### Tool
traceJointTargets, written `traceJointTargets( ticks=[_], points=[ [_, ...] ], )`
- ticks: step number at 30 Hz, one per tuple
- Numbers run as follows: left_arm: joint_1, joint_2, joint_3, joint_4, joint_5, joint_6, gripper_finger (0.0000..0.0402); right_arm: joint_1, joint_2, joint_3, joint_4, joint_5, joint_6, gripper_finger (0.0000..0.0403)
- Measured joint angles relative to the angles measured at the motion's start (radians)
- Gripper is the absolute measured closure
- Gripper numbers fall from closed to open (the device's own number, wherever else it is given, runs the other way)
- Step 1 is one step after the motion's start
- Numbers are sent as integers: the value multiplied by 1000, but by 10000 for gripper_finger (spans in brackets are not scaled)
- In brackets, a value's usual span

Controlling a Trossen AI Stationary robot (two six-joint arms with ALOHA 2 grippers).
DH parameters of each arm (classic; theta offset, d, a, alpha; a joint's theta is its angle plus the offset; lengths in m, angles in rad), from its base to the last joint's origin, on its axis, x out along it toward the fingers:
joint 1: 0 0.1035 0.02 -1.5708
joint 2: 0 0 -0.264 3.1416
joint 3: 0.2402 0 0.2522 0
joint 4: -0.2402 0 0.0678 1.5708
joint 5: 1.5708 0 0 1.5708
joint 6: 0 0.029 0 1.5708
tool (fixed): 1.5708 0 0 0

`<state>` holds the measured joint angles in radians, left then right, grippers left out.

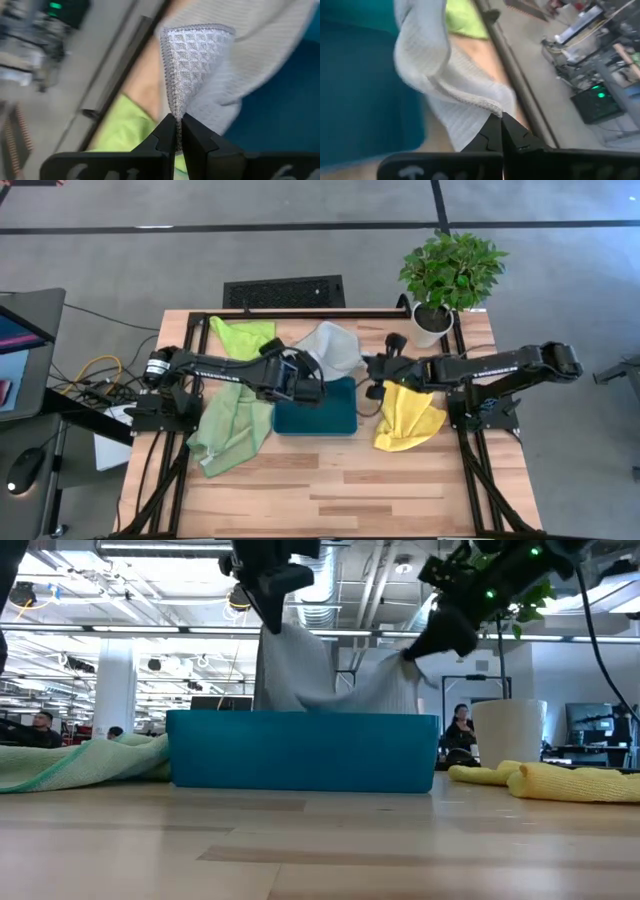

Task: Fold microfiber towels
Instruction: Fold the gray microfiber towel

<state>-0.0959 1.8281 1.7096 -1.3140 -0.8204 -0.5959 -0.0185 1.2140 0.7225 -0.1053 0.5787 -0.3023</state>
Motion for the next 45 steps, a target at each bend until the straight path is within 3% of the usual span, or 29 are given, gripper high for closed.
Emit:
traceJointTargets(
  ticks=[7,12,20,30,36,45],
  points=[
    [82,-55,0,-27,-158,-10,388,-98,-39,70,-80,101,-84,401],
    [176,-87,2,-17,-229,30,388,-167,-44,125,-78,108,-141,402],
    [361,-93,1,87,-212,201,388,-284,-45,208,-65,128,-209,402],
    [519,-93,1,506,-82,604,388,-408,-44,213,161,130,-389,403],
    [554,-93,34,661,-83,757,388,-418,-44,213,289,131,-483,403],
    [515,-93,83,613,-119,801,388,-335,-44,213,210,131,-484,403]
  ],
)
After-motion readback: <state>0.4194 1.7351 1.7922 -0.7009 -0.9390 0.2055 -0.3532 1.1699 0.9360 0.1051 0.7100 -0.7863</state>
